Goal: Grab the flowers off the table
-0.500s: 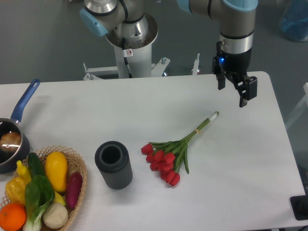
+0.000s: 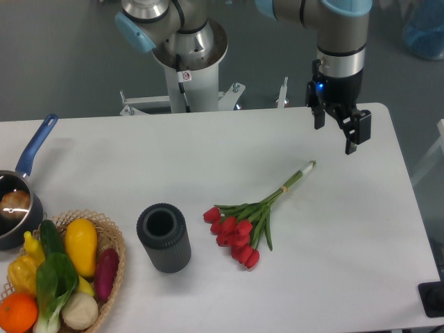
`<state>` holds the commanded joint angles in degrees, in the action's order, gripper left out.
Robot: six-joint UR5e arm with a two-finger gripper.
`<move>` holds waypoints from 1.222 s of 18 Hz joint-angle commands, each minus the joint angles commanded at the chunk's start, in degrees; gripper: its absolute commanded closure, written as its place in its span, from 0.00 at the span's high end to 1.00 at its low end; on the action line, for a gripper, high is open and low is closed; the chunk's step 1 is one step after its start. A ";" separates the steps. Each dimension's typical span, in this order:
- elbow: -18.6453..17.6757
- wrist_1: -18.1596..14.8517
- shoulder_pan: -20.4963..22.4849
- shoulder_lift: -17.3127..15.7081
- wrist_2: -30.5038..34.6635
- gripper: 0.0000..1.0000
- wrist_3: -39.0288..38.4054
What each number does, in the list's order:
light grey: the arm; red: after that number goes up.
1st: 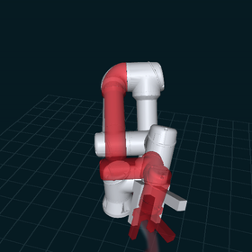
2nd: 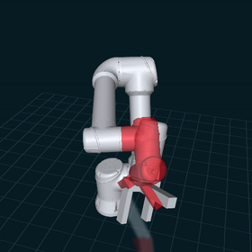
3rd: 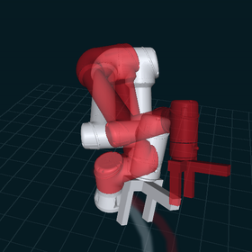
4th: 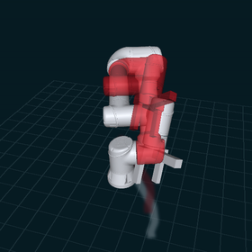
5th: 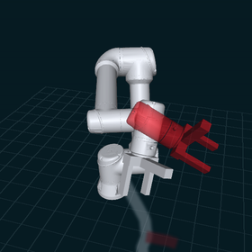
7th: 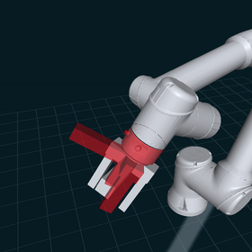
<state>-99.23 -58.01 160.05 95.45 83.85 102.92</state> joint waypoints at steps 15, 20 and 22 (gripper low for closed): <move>-2.03 0.88 0.35 3.59 -6.51 1.00 -7.82; -1.67 0.97 -1.84 7.46 -6.68 1.00 -12.22; -2.02 0.97 -2.28 9.04 -6.68 1.00 -11.78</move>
<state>-101.25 -57.04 157.77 104.49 77.17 91.14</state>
